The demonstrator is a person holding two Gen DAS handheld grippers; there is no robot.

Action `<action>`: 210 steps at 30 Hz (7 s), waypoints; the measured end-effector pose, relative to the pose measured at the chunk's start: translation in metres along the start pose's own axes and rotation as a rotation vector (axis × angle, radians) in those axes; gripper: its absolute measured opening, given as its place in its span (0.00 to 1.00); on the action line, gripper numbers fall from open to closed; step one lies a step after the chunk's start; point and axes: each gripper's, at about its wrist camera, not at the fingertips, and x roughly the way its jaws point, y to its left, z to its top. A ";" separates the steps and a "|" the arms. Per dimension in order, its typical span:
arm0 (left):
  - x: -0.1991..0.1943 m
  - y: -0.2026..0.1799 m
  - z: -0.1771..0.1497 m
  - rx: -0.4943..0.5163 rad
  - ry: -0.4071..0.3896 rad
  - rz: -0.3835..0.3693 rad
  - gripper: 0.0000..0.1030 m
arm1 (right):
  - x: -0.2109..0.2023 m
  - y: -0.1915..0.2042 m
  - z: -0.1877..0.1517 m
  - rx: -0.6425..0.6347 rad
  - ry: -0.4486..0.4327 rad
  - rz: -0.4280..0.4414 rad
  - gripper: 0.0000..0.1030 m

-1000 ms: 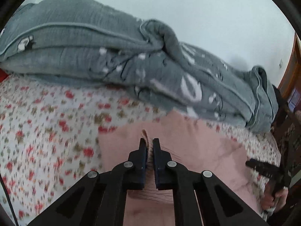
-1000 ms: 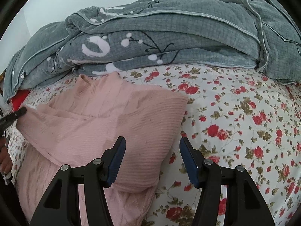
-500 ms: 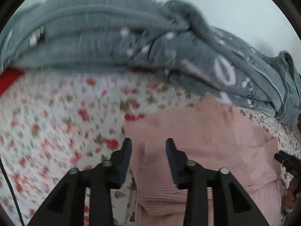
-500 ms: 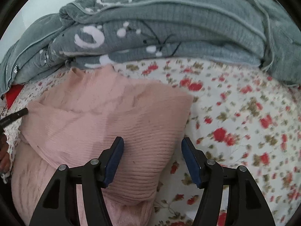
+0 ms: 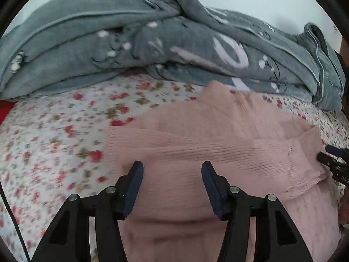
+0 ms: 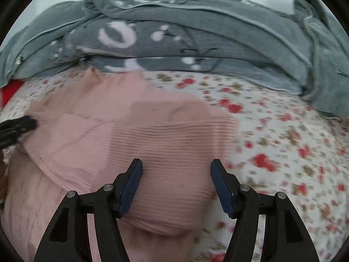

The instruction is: Fold small clothes

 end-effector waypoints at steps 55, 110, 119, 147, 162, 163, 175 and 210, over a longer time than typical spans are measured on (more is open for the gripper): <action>-0.168 0.035 -0.255 -0.200 0.099 -0.172 0.08 | -0.166 0.004 -0.273 0.141 0.007 0.353 0.04; -0.231 0.027 -0.202 -0.200 -0.017 -0.188 0.07 | -0.236 -0.001 -0.226 0.189 -0.121 0.372 0.05; -0.247 0.012 -0.181 -0.188 -0.047 -0.153 0.07 | -0.246 -0.008 -0.211 0.206 -0.139 0.363 0.05; -0.168 0.034 -0.024 -0.263 -0.136 -0.144 0.07 | -0.176 -0.041 -0.048 0.258 -0.217 0.373 0.05; -0.023 0.038 0.046 -0.317 0.006 -0.128 0.08 | -0.037 -0.041 0.032 0.280 -0.067 0.337 0.05; -0.013 0.039 0.049 -0.323 0.023 -0.126 0.10 | -0.027 -0.041 0.036 0.285 -0.056 0.338 0.05; 0.025 0.047 0.064 -0.311 0.072 -0.126 0.43 | 0.024 -0.046 0.063 0.291 -0.027 0.243 0.38; 0.067 0.053 0.073 -0.287 0.099 -0.086 0.07 | 0.062 -0.026 0.062 0.098 -0.048 0.137 0.05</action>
